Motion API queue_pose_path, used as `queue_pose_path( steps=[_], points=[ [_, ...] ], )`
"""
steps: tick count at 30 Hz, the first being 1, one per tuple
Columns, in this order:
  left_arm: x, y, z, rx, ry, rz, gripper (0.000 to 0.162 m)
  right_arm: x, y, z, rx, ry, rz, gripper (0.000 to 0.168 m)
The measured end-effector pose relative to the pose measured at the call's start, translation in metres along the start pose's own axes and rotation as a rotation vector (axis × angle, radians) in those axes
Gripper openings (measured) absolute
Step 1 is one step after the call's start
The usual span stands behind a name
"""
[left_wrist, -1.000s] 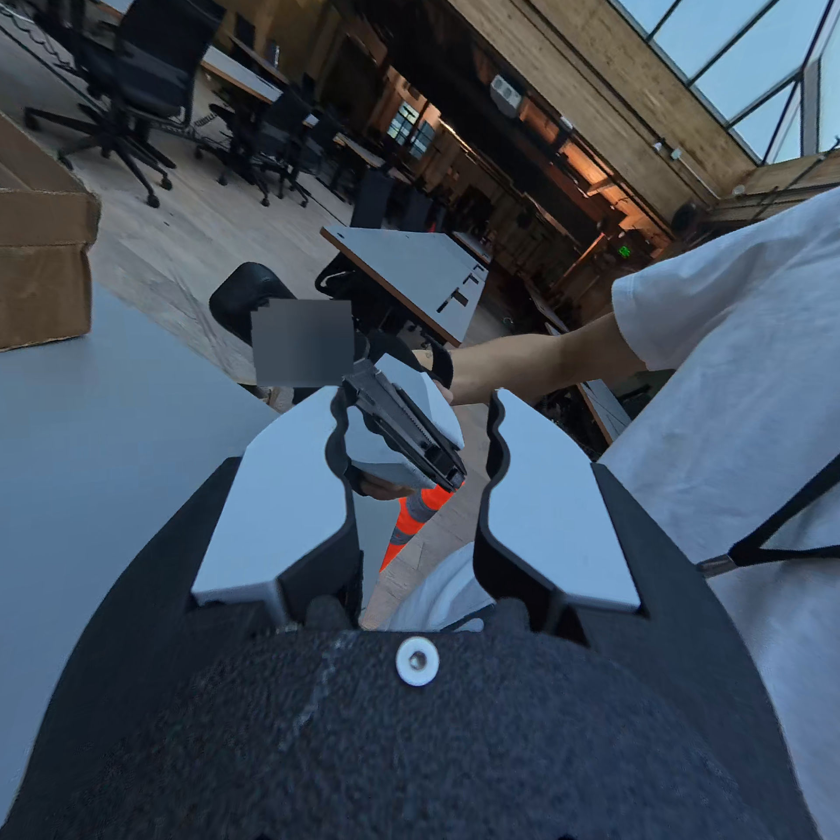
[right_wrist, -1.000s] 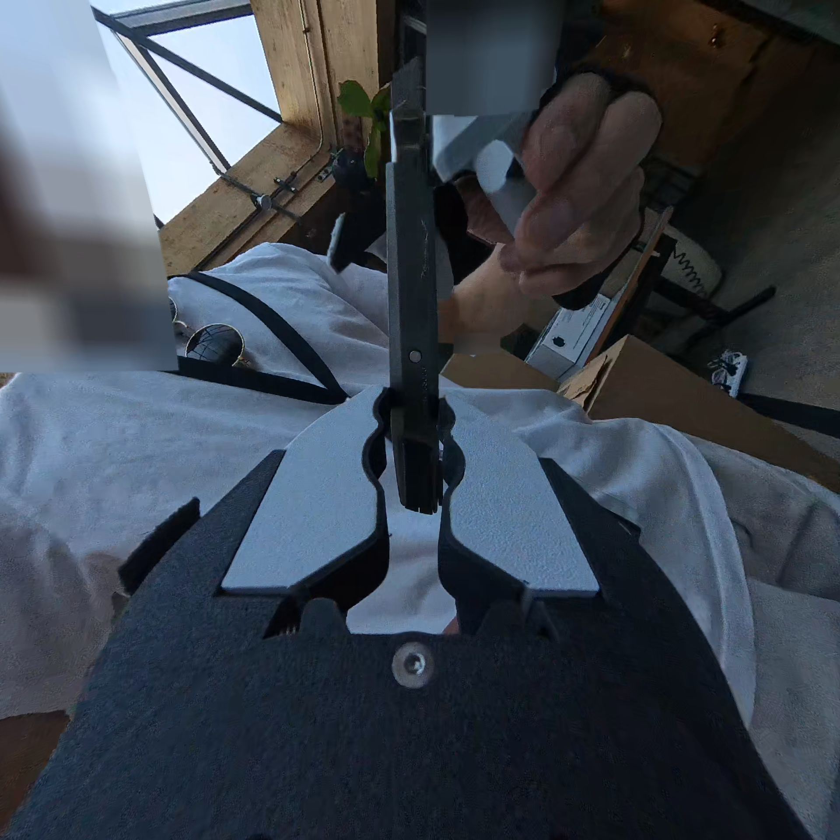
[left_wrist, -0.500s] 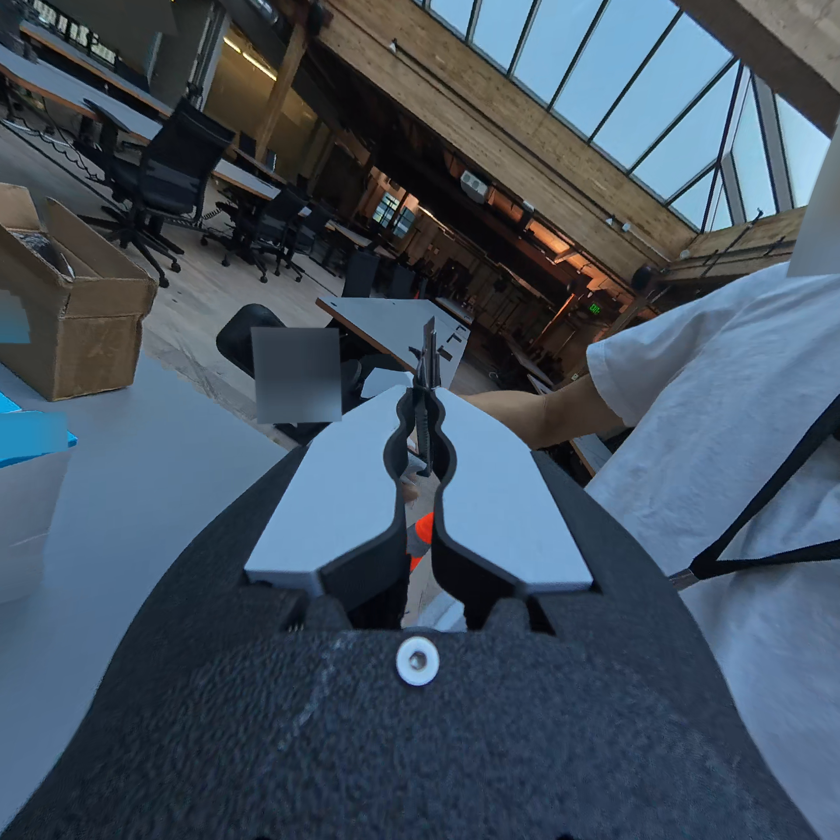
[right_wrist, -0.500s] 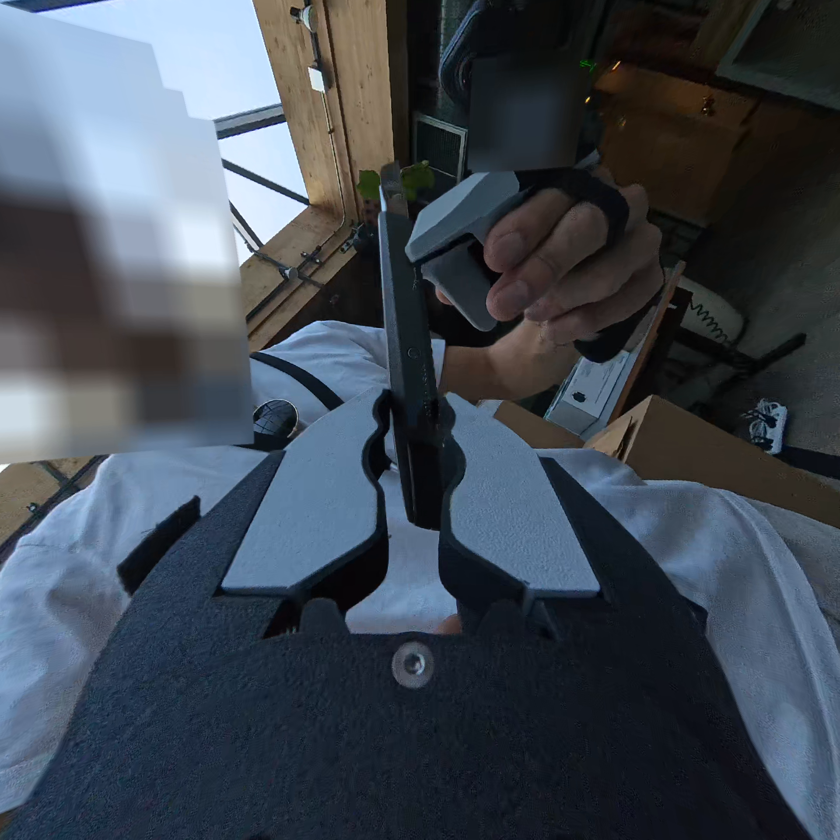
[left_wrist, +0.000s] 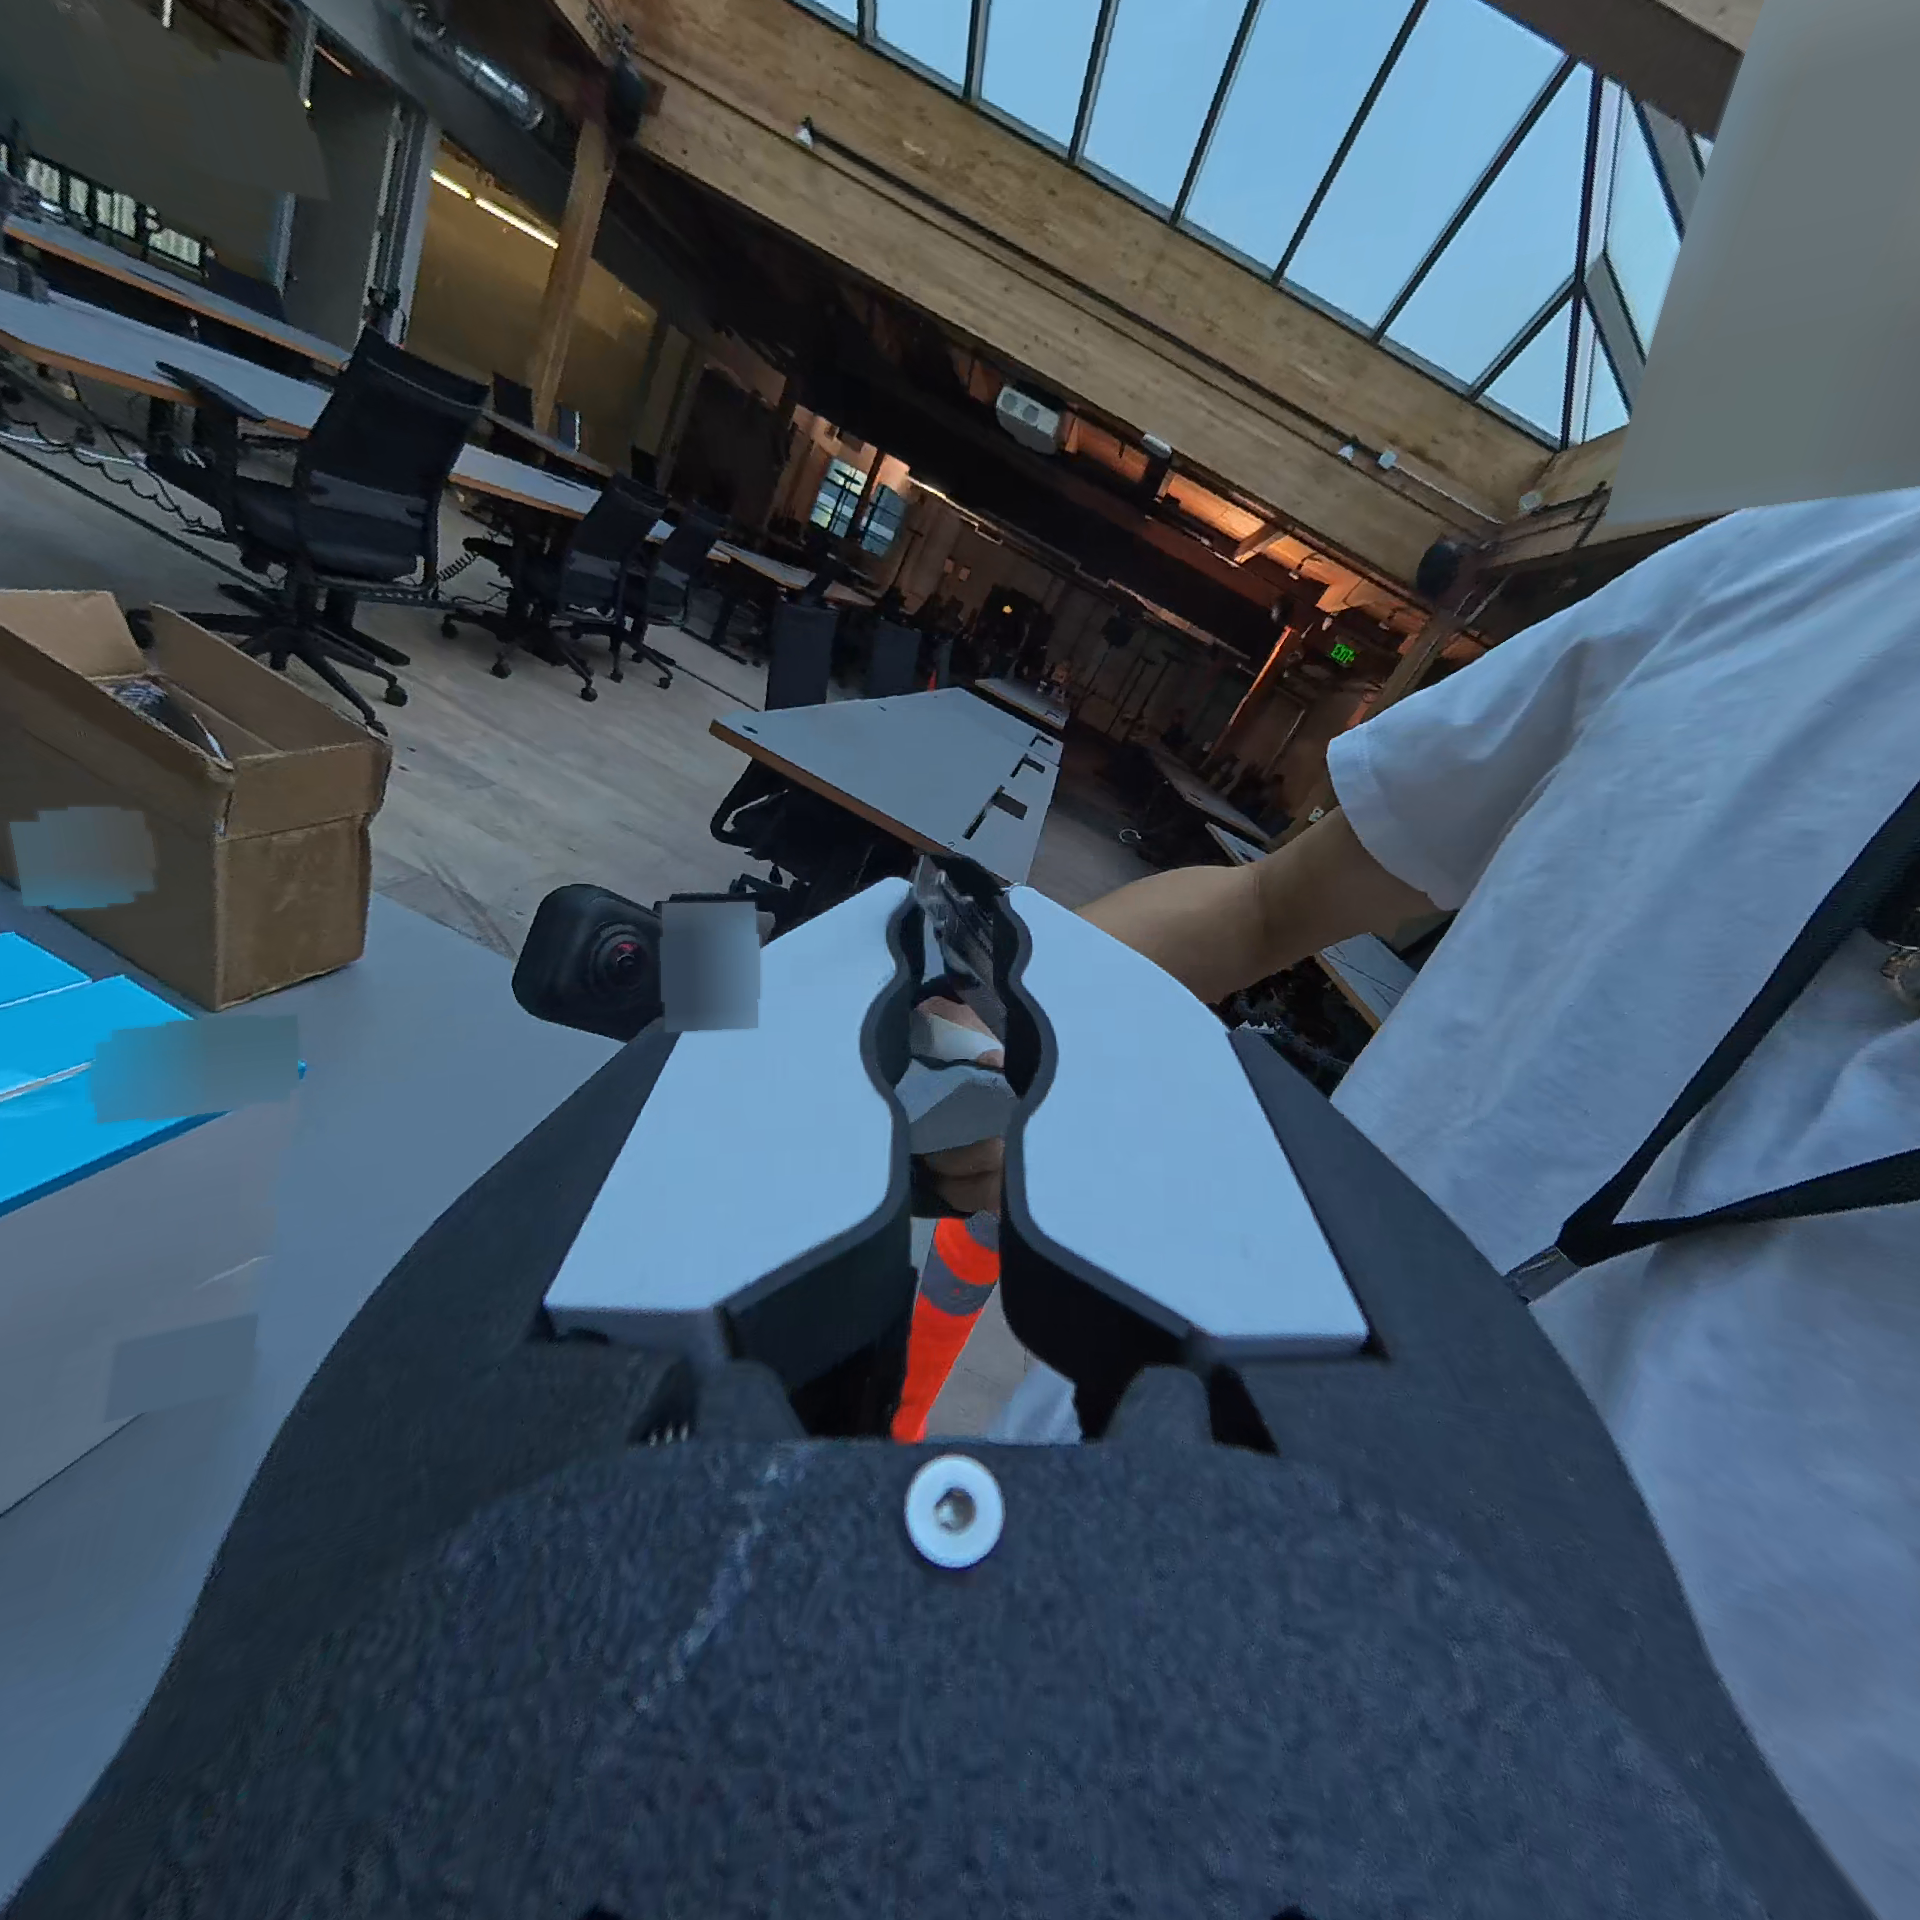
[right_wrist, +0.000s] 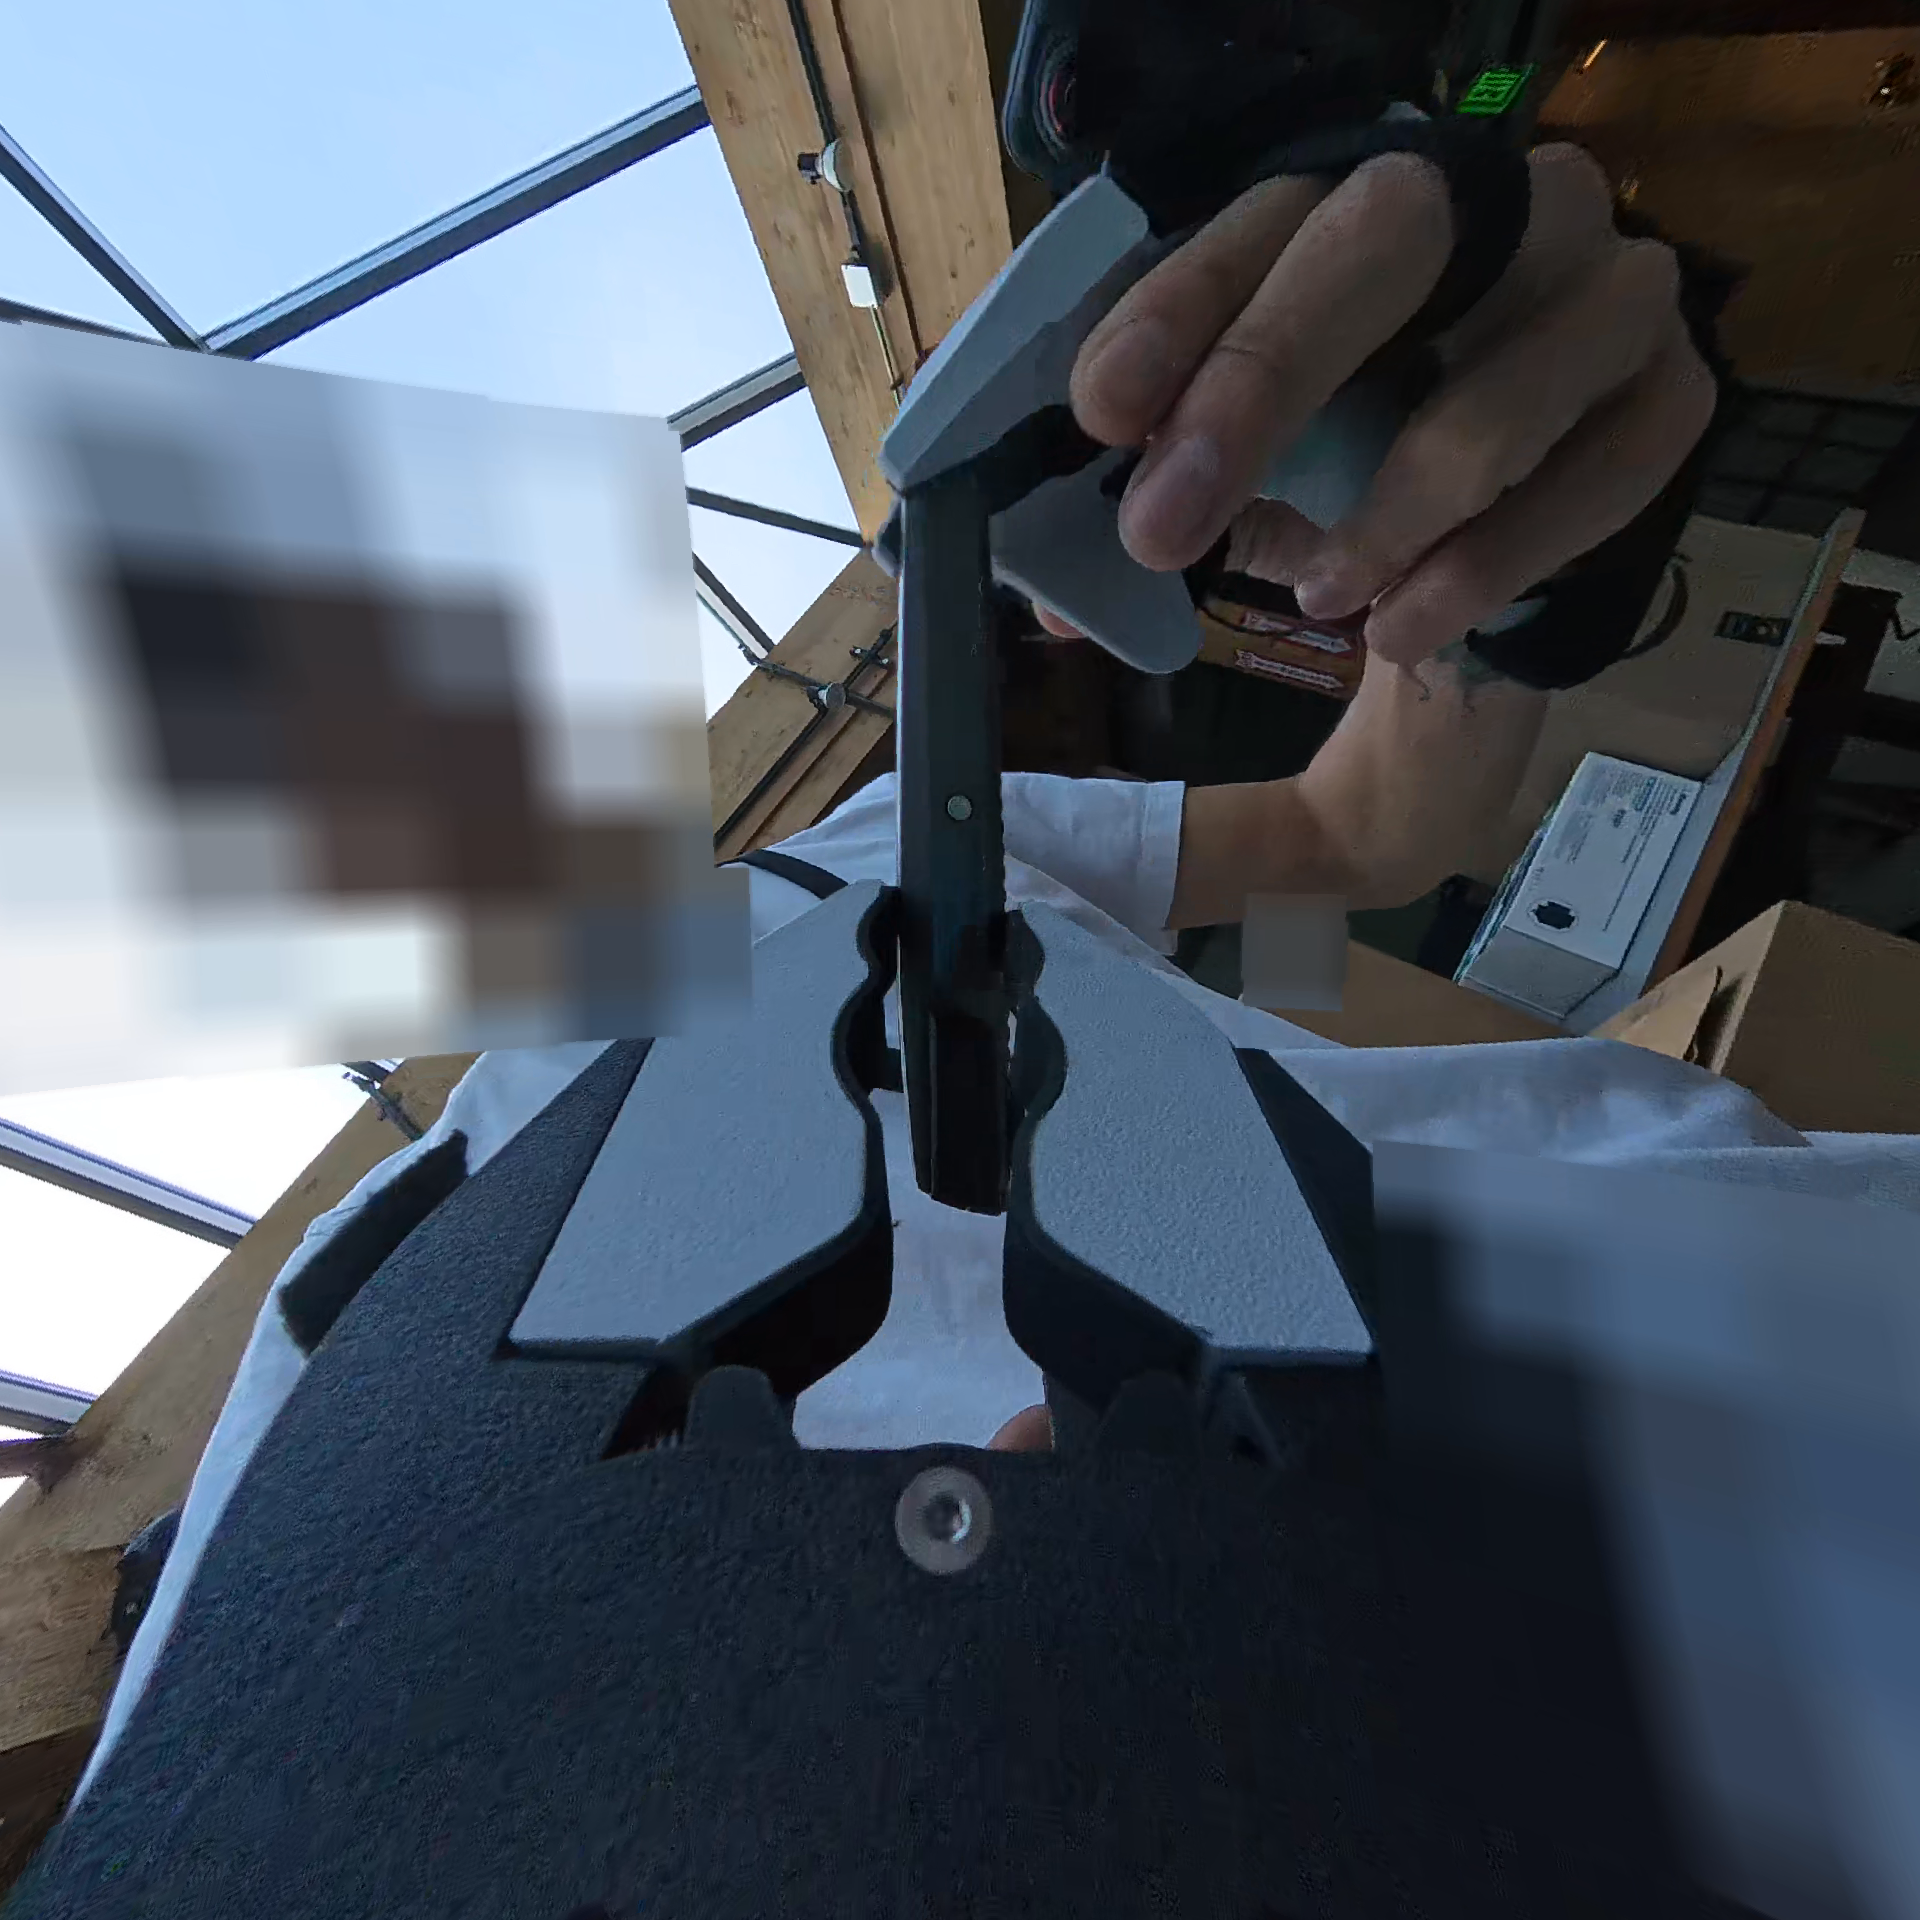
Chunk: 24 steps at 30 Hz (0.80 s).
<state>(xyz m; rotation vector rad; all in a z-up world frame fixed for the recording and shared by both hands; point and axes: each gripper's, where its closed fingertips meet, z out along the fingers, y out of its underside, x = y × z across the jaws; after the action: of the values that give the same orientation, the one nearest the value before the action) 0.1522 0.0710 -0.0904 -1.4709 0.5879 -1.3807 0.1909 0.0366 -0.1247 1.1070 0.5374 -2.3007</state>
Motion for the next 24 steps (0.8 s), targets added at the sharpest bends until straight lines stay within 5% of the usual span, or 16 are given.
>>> queue_pose_path(
  steps=[9,15,16,19,24],
  points=[
    [-0.006,0.007,0.006,-0.055,0.001,-0.038,0.017,-0.005,-0.002,-0.013,-0.027,0.03,0.015,0.018],
    [-0.009,0.01,0.012,-0.06,0.001,-0.035,0.005,-0.003,-0.01,-0.027,0.027,0.049,-0.001,0.019],
    [-0.015,0.009,0.011,-0.045,-0.035,-0.041,0.005,-0.001,-0.017,-0.032,0.073,0.07,-0.035,0.021],
    [-0.036,0.0,0.005,0.105,-0.131,-0.132,0.005,0.001,-0.042,-0.054,0.239,0.154,-0.178,0.069],
    [-0.068,-0.025,-0.007,0.401,-0.304,-0.294,0.005,0.02,-0.053,-0.099,0.442,0.552,-0.746,0.07]
  ],
)
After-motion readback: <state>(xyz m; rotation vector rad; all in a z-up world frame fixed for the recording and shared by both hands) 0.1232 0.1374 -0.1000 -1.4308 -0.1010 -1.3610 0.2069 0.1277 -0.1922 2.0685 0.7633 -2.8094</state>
